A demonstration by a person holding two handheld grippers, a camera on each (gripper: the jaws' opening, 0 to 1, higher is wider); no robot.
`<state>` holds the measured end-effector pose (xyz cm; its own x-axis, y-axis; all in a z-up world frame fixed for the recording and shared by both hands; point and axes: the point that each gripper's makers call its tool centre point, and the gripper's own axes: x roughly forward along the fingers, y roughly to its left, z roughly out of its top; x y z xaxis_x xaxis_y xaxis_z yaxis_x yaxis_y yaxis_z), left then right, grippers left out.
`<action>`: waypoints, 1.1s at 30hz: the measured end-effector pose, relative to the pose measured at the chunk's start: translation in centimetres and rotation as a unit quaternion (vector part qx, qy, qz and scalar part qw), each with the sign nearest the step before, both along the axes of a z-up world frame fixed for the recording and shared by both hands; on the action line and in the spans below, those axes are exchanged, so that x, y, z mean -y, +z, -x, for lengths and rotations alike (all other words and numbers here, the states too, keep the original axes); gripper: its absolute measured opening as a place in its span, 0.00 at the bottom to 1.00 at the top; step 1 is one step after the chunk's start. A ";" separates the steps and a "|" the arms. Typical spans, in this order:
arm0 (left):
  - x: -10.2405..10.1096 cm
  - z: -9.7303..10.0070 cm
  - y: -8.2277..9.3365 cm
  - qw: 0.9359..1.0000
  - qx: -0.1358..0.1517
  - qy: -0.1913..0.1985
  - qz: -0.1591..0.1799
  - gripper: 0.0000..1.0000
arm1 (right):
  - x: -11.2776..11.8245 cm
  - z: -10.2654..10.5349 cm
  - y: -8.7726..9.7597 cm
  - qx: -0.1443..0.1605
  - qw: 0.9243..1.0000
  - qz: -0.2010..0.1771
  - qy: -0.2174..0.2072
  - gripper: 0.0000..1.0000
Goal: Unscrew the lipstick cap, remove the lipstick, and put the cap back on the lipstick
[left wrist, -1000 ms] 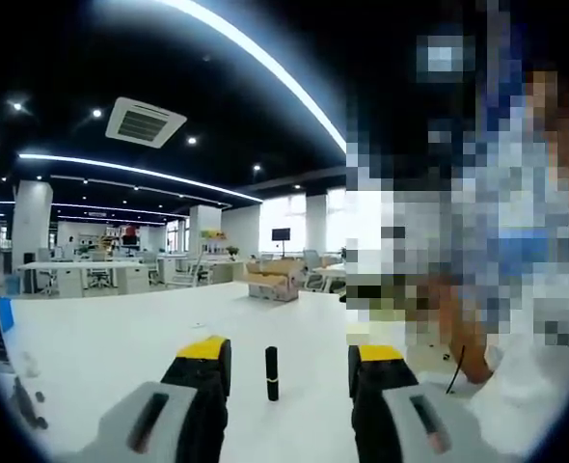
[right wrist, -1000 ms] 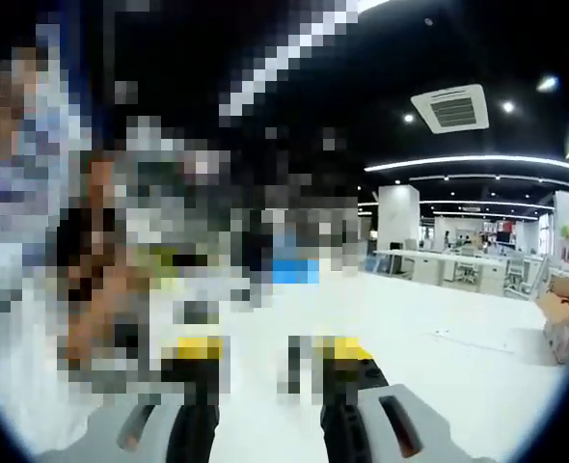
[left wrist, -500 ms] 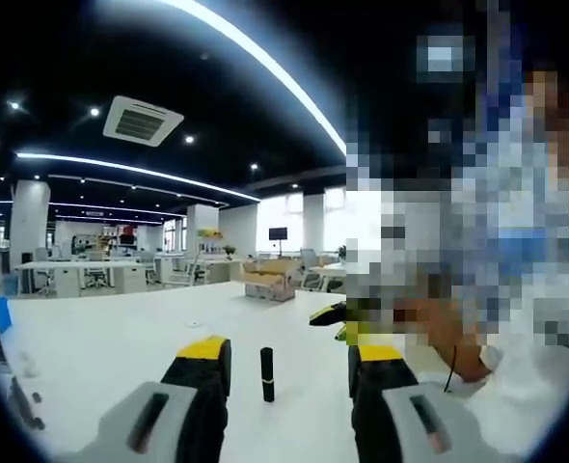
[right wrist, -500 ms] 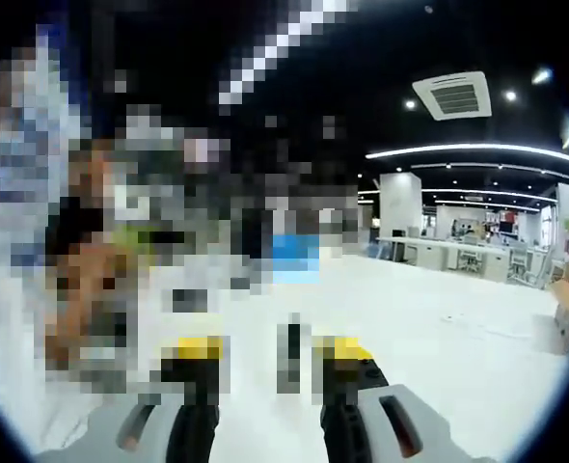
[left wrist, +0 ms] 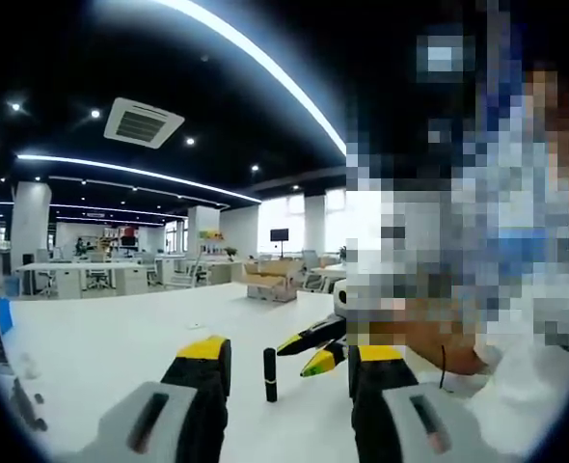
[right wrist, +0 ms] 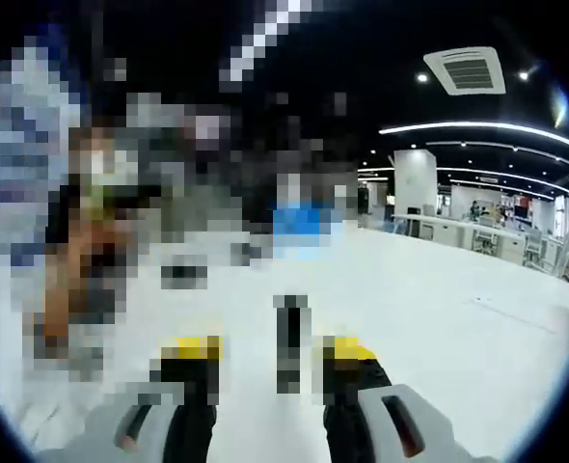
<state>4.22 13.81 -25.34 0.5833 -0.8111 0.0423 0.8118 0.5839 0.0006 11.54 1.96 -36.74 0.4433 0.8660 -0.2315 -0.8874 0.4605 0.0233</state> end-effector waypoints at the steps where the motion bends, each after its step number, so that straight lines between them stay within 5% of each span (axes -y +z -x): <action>1: 0.0 0.0 0.0 1.000 0.000 0.000 0.000 0.51 | -0.3 -0.3 -0.3 -0.003 1.000 0.002 0.002 0.41; 14: -0.1 -0.1 0.1 1.000 0.001 -0.002 0.003 0.51 | -2.2 -2.5 -3.8 -0.036 0.999 0.027 0.005 0.37; 22: -0.2 -0.2 0.1 1.000 0.000 -0.003 0.004 0.51 | -2.6 -3.1 -4.4 -0.039 0.999 0.027 0.001 0.31; 33: -0.2 -0.4 -0.1 1.000 -0.002 -0.003 0.004 0.51 | -3.0 -2.3 -5.0 -0.039 0.999 0.034 0.005 0.12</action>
